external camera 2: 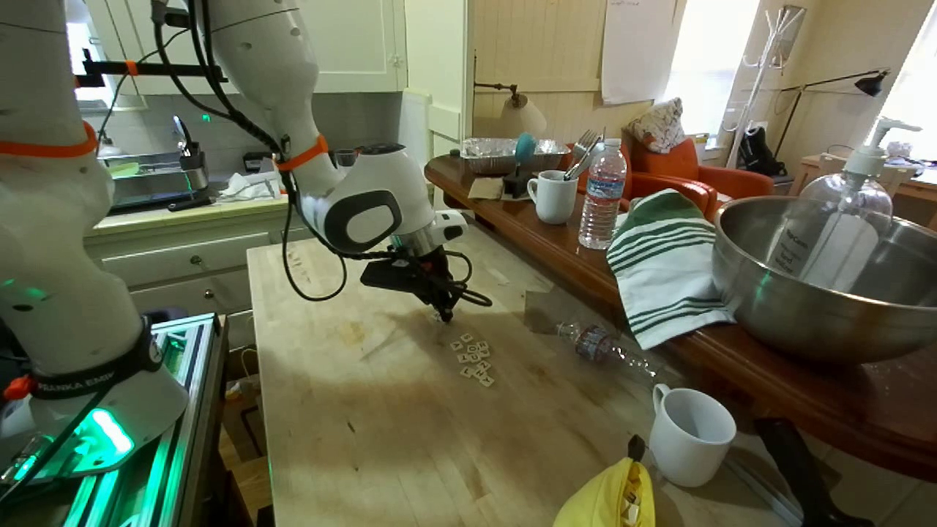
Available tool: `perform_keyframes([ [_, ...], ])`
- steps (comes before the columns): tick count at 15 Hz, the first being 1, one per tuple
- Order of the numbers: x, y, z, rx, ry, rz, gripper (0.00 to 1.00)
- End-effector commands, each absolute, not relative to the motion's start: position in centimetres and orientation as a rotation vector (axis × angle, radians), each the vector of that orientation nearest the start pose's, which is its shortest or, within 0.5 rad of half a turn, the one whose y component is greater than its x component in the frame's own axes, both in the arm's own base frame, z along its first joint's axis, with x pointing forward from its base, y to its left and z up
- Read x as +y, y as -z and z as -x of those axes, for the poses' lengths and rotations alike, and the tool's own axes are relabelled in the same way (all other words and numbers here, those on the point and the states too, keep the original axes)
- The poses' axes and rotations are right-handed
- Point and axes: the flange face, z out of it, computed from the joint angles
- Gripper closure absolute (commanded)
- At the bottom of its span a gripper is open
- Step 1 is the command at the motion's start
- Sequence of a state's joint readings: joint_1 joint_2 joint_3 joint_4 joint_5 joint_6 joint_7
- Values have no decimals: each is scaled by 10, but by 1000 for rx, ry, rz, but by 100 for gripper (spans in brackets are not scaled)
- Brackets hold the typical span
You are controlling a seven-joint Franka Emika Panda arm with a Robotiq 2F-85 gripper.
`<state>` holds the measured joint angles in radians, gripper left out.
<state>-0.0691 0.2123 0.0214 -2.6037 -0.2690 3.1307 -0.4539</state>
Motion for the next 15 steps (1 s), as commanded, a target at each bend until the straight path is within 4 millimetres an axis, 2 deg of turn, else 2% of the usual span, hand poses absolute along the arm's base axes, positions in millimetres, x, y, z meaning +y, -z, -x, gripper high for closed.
perform_keyframes([
  [1, 0, -202, -455, -1018, 458, 3041, 100],
  [9, -13, -216, -453, -983, 482, 3065, 100],
  [15, -9, -210, -448, -987, 452, 3055, 100],
])
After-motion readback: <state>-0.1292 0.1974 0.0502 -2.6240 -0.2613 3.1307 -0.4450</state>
